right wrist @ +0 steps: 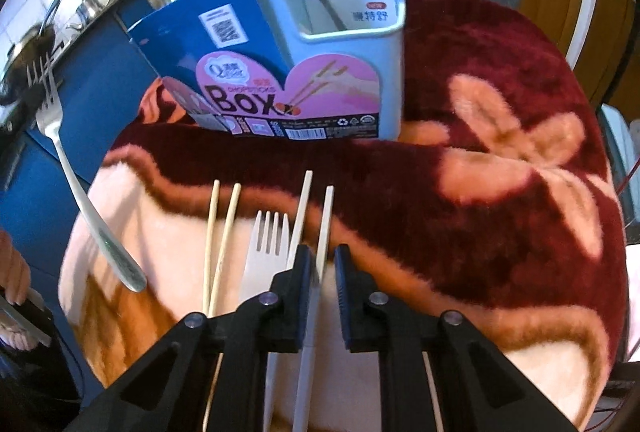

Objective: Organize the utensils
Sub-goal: 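Lift the silver fork with the left tool while the right tool lifts a chopstick, then lower both held utensils into the 'Box' holder and open both tools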

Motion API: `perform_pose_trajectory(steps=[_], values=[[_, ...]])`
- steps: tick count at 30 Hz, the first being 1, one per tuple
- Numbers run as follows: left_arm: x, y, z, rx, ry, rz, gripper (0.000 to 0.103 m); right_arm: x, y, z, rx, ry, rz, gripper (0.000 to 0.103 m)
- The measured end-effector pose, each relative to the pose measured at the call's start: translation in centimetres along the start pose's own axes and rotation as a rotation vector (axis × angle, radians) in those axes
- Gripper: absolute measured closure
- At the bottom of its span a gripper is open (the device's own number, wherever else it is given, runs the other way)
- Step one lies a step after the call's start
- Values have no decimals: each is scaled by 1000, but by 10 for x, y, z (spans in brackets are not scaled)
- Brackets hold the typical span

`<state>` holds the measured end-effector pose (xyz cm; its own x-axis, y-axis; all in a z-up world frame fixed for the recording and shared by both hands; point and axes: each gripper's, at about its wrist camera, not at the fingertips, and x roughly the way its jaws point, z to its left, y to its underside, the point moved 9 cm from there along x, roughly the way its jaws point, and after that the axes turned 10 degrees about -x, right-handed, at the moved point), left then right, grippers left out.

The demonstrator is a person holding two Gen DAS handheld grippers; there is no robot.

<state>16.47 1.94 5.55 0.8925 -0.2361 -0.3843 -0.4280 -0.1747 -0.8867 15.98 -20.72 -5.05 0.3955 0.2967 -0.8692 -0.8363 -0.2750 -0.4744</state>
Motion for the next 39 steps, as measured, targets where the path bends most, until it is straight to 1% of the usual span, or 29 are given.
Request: perform_pose_trajectory(steps=[4,7,9,13,16,19,22,24,27,31,35,39], values=[[0,-2,5,7,-21,-1,101,-5,1,-6,48,-32,-40,97],[-4,-7,7,3,-40,-26,102,-19,-1,-6,63,-45,-120,97],[-8,-13,8,-3,-56,-47,102,-35,-3,-6,66,-43,-192,97],[-14,-25,7,-13,-80,-89,102,-71,-13,-5,40,11,-356,97],[-18,-37,7,-21,-94,-117,102,-98,-20,-6,31,44,-461,97],[-22,-52,9,-25,-114,-147,102,-121,-29,-9,28,87,-551,97],[-24,-69,12,-31,-128,-178,102,-138,-38,-11,41,94,-624,97],[-26,-83,13,-39,-139,-207,102,-148,-45,-13,51,96,-661,97],[-29,-102,13,-47,-151,-248,102,-157,-53,-15,55,106,-690,97],[-32,-125,12,-45,-177,-310,102,-169,-65,-13,34,150,-736,97],[-24,-141,10,-51,-193,-330,101,-182,-77,-14,24,173,-784,97],[-10,-145,10,-62,-196,-323,101,-188,-90,-16,24,178,-818,97]])
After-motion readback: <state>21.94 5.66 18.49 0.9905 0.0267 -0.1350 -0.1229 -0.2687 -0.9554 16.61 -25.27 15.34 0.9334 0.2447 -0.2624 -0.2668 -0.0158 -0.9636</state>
